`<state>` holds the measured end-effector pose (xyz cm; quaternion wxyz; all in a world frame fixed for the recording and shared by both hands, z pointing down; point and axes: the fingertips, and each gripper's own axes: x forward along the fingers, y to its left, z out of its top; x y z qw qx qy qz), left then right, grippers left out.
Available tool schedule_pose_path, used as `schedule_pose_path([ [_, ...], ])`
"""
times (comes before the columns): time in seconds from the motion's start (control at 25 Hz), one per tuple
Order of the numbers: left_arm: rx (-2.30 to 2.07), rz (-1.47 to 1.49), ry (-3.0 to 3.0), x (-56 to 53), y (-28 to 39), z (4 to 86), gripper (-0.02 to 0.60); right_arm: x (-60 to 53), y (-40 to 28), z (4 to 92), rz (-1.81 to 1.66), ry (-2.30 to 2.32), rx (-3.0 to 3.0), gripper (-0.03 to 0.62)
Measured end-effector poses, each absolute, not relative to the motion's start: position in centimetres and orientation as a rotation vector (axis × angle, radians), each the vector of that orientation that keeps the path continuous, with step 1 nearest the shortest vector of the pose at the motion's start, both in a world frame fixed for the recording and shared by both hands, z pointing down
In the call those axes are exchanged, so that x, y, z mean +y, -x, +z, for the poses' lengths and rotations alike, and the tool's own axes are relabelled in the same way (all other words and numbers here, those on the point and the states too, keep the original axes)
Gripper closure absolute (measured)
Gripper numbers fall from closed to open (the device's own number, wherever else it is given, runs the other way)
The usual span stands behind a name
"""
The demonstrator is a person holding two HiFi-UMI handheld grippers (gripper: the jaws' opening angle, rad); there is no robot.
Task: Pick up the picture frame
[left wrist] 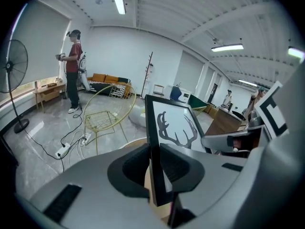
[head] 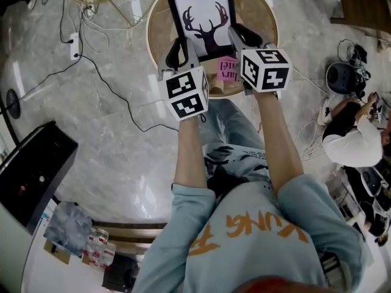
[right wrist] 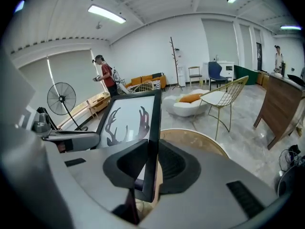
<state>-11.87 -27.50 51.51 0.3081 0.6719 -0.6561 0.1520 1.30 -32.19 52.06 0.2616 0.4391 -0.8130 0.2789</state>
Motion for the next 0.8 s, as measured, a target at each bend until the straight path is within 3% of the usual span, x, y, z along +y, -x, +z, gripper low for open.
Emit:
schedule_pose_path([
  [0.8,-2.041,0.275,-2.054,-28.2,10.3,25.0,0.503,-33.1,-2.7,26.1,0.503,-1.296,-2.572,0.530],
])
